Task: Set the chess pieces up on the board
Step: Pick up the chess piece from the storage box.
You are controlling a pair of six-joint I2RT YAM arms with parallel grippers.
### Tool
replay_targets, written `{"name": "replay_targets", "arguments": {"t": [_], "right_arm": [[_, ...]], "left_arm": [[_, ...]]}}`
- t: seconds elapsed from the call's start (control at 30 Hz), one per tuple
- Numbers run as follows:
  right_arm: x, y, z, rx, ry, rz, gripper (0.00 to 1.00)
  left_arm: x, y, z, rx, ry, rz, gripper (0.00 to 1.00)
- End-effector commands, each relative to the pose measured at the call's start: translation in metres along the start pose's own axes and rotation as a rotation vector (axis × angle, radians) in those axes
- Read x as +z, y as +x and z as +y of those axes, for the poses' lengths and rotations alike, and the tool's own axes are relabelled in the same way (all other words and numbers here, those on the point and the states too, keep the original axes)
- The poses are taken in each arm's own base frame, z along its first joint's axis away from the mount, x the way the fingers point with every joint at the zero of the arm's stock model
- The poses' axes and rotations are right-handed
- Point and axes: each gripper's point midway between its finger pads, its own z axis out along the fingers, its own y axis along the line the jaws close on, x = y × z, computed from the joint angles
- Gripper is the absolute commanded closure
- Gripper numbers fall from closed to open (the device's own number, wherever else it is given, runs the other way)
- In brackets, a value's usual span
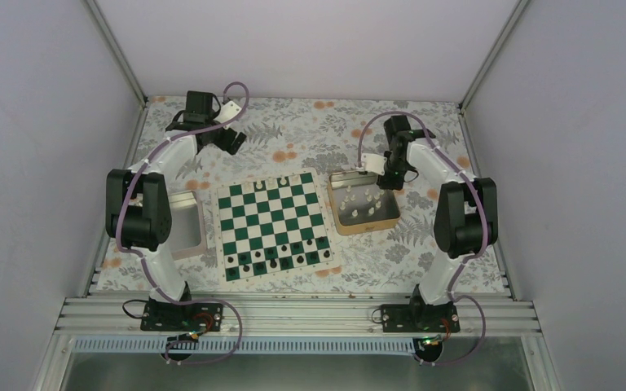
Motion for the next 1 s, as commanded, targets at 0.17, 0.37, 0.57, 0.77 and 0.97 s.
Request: {"name": "replay_targets", "arguments": {"t": [0.17, 0.37, 0.57, 0.77, 0.97], "right_arm": [[0.008, 0.009, -0.007, -0.157, -0.01, 0.058, 0.65], [0.013, 0.014, -0.014, -0.2, -0.019, 0.109, 0.66], [0.022, 0.01, -0.011, -0.213, -0.051, 0.125, 0.67], [0.028, 0.012, -0.002, -0.211, -0.095, 0.145, 0.7], [0.031, 0.01, 0.005, -0.214, -0.104, 0.156, 0.7]], "left_arm": [[0.002, 0.001, -0.002, -0.009, -0.009, -0.006, 0.0], [0.003, 0.001, -0.001, -0.01, -0.009, -0.007, 0.0], [0.004, 0.003, -0.001, -0.008, -0.012, -0.001, 0.0], [0.004, 0.005, -0.002, -0.006, -0.012, 0.003, 0.0], [0.005, 0.005, -0.002, -0.006, -0.011, 0.002, 0.0]]}}
